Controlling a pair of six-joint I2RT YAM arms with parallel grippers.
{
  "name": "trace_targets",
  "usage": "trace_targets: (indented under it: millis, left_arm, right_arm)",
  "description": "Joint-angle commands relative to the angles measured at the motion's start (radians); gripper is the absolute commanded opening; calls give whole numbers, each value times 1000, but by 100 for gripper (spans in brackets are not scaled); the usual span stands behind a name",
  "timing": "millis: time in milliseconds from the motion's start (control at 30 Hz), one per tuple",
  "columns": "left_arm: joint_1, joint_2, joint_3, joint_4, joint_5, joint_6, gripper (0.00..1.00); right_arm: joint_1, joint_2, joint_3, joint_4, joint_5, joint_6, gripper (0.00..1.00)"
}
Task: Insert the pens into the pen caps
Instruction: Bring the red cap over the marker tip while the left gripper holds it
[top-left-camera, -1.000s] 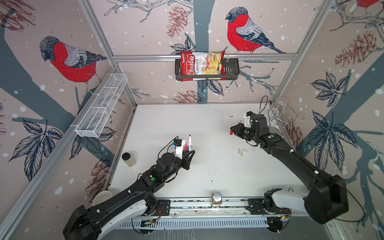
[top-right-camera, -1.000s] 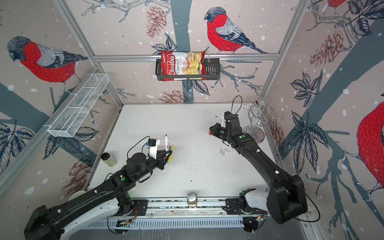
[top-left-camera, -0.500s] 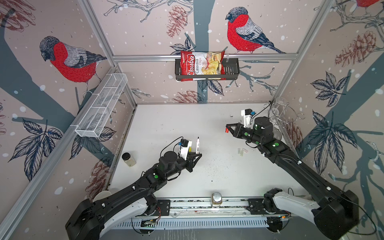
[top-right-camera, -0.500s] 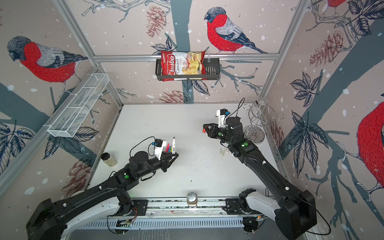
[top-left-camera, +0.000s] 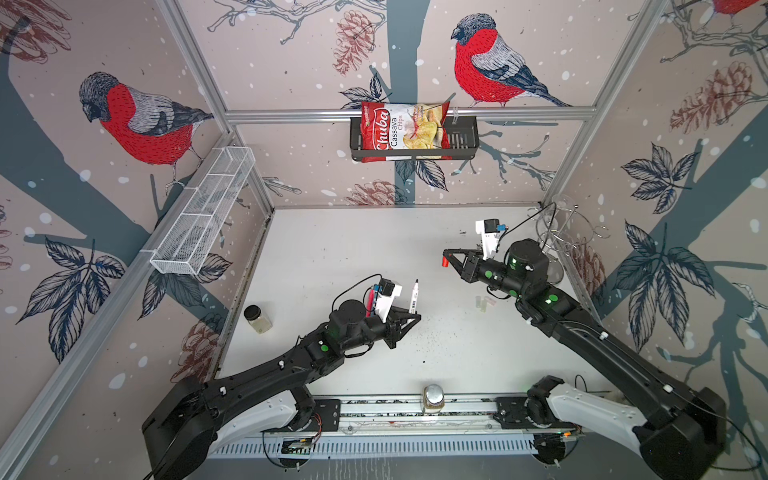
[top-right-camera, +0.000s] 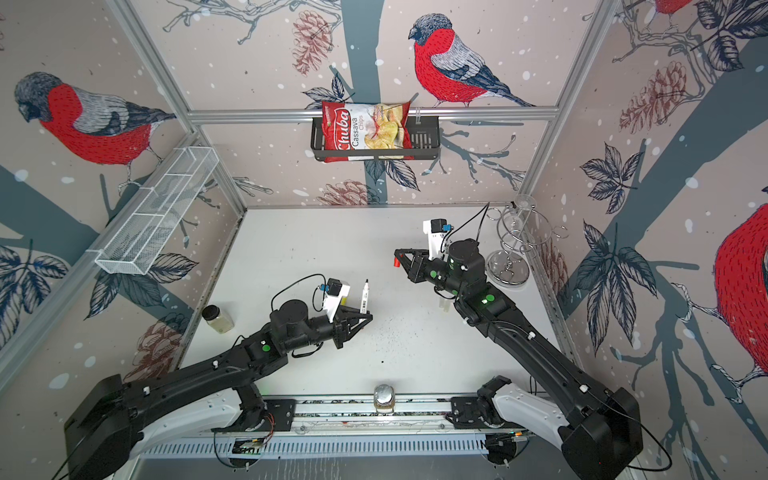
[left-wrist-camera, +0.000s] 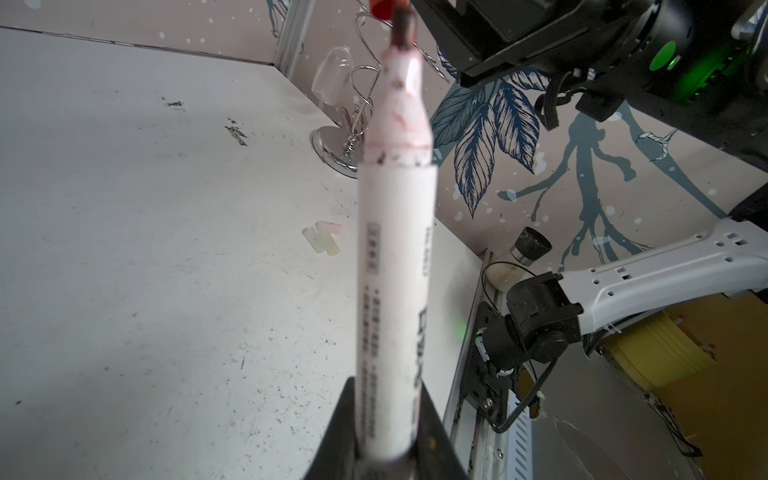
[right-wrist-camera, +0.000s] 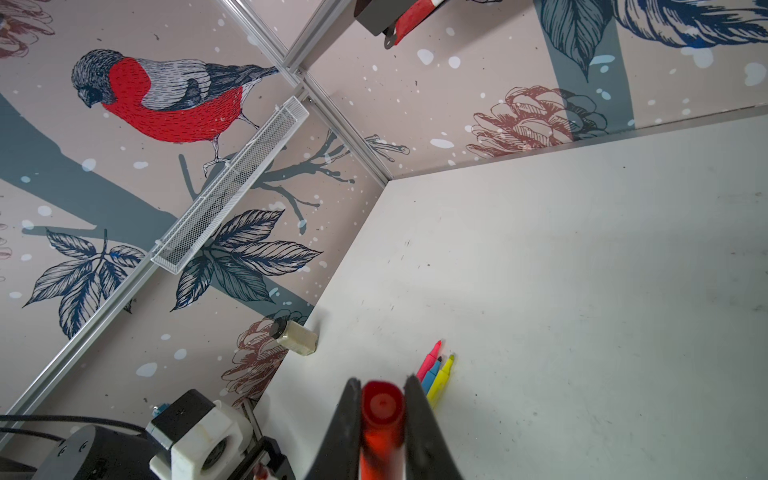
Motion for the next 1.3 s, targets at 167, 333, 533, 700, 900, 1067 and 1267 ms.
trace_targets:
  millis: [167, 333, 533, 700, 900, 1067, 1267]
  left_arm:
    - [-24, 42, 30, 112, 49, -10, 0]
    - [-33, 61, 36, 136, 63, -22, 0]
    - [-37, 60, 38, 143, 66, -25, 0]
    - [-37, 61, 33, 150, 54, -29, 0]
    - [-37, 70, 32, 163, 58, -38, 0]
    - [-37, 66, 31, 165, 54, -40, 0]
    - [-37, 65, 35, 162, 48, -41, 0]
  right_arm:
    - [24, -25, -7, 80, -31, -31, 0]
    - [47, -21, -15, 114, -42, -31, 0]
    - [75, -15, -17, 145, -61, -29, 0]
    - [95, -19, -20, 158, -60, -34, 0]
    - [113, -24, -27, 174, -55, -34, 0]
    - [124, -23, -29, 189, -56, -33, 0]
    - [140, -23, -41, 208, -58, -26, 0]
